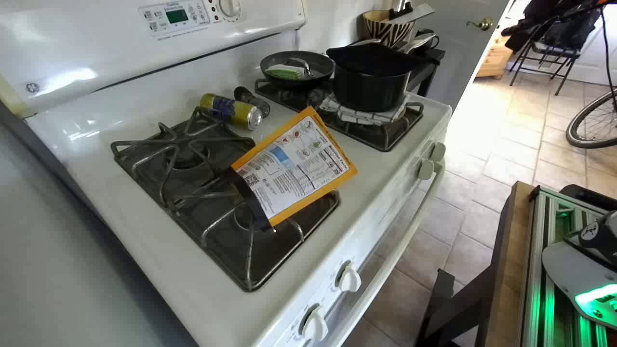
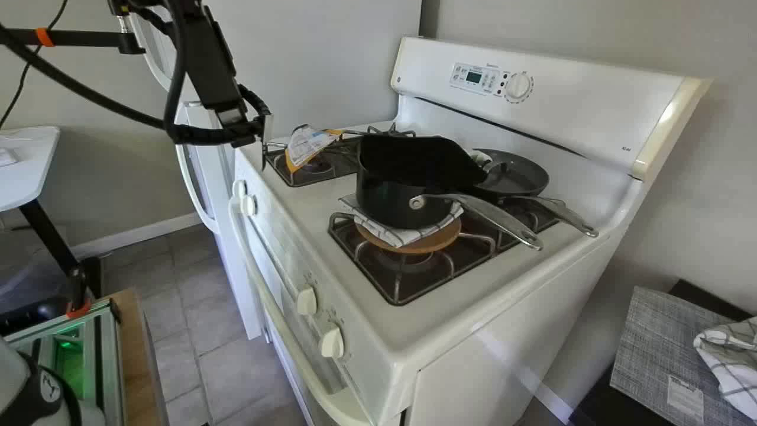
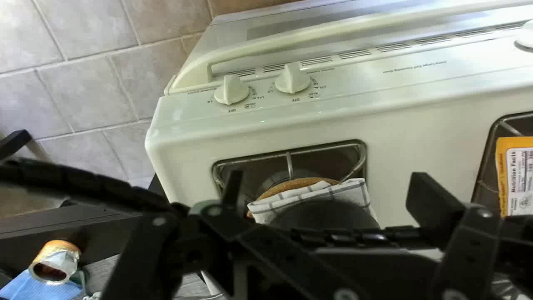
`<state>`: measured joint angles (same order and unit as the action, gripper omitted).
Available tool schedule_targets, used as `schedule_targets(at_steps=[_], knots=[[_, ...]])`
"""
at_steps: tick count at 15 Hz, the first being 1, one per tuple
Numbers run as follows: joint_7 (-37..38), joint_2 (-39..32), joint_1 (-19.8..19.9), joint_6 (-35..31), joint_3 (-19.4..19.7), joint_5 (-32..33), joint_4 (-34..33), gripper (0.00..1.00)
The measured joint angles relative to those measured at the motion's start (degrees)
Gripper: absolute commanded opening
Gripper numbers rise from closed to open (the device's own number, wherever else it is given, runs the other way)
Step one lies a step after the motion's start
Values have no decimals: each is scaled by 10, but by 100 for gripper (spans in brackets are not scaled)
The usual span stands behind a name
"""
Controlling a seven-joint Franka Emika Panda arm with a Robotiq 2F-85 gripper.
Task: Move the yellow packet to the right
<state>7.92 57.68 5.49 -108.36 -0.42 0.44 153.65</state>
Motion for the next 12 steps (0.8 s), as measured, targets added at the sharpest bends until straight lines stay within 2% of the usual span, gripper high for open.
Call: schedule_targets(at_steps=[3,5,9,12], knots=[[0,-1,-1,-4,0,-10,0,100],[2,-8,-12,-31,1,-58,0,100],[4,-47,-65,-118,-4,-168,-1,100],[-1,-105,-107,-185,-12,-217,-8,100]])
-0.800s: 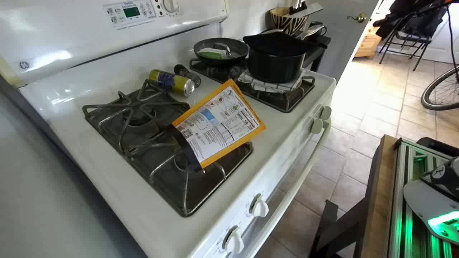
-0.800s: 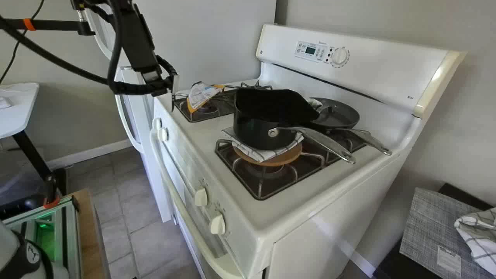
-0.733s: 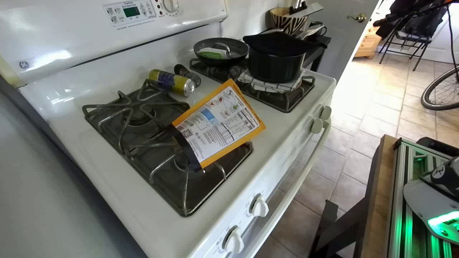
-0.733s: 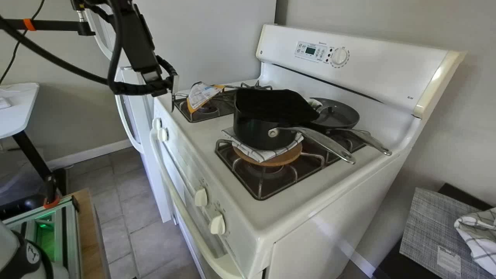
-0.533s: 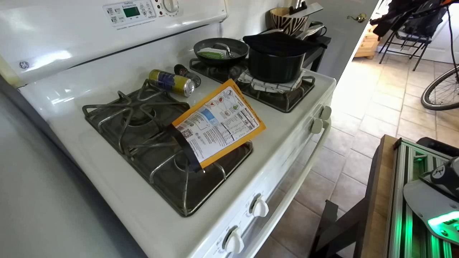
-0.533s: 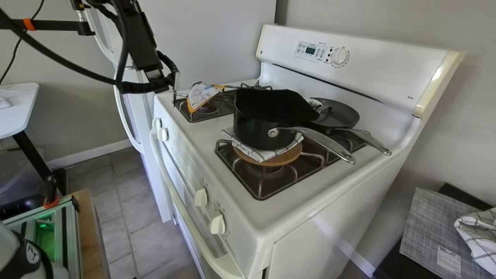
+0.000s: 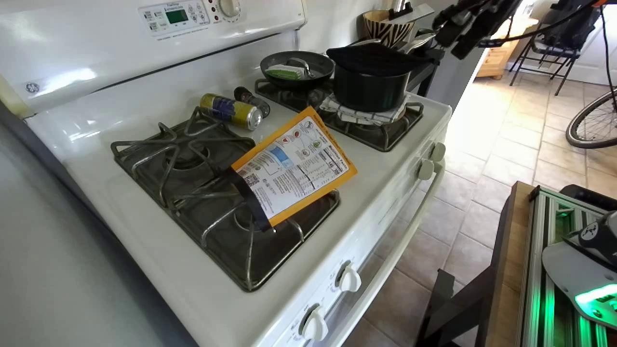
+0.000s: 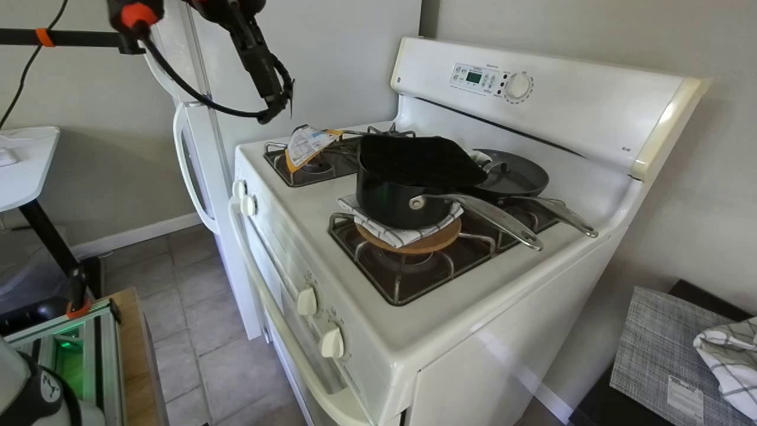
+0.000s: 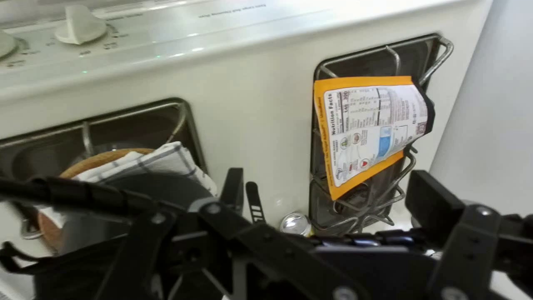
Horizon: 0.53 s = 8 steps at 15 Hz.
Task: Move the yellow packet to the right
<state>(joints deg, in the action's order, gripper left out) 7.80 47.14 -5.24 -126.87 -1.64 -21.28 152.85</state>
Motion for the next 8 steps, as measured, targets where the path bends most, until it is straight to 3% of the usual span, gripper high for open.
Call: schedule_targets(at_steps=[8], knots=[[-111,-221,-80,-170,15,-99,-58,100]])
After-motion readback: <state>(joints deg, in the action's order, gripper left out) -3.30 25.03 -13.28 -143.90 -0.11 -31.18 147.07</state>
